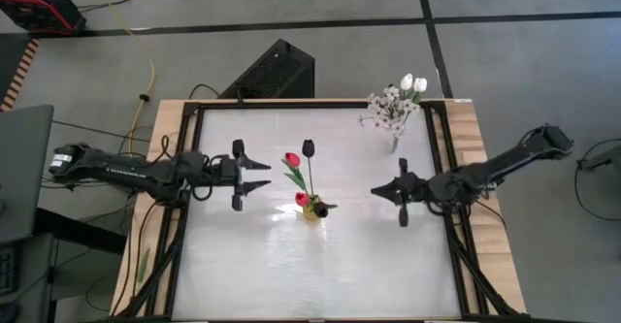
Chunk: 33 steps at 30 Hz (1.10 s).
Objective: Sort flowers into vase by color
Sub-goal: Return to Home Position
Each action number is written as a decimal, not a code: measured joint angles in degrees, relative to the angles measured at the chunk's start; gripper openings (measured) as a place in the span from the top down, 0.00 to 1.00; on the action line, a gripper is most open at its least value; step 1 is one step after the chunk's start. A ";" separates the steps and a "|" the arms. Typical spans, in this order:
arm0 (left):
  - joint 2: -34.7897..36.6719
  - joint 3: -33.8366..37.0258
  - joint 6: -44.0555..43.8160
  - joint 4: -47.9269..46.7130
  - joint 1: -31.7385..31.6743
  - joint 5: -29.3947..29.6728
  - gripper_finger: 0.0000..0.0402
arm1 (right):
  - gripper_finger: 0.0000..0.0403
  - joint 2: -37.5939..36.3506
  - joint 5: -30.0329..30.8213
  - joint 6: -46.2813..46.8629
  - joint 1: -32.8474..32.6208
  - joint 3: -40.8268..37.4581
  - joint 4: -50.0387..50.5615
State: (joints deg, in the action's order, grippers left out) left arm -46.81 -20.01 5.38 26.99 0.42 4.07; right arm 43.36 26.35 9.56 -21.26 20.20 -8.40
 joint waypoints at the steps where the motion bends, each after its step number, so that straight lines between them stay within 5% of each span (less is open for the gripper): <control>1: 0.71 0.00 -0.25 -1.38 -0.86 -1.03 0.58 | 0.96 1.42 -1.63 -2.18 1.09 -0.84 -3.91; 7: 10.94 0.07 -1.58 -14.26 -3.41 -2.80 0.58 | 0.96 8.85 -15.97 -5.09 13.49 -4.64 -18.30; 12: 21.86 3.14 -4.02 -19.55 -3.43 -2.88 0.58 | 0.95 10.17 -22.08 -2.15 23.26 -6.73 -18.90; 24: 44.33 11.89 -4.33 -23.64 -3.43 -3.86 0.58 | 0.95 -3.94 -22.31 3.53 27.11 -14.45 -13.39; 33: 46.11 11.96 -5.21 -30.30 -3.43 -4.20 0.58 | 0.95 -16.66 -18.81 5.78 27.11 -19.71 -9.35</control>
State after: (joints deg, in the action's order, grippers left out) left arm -0.71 -8.05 0.17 -3.31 -3.01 -0.13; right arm 26.71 7.54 15.34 5.85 0.49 -17.75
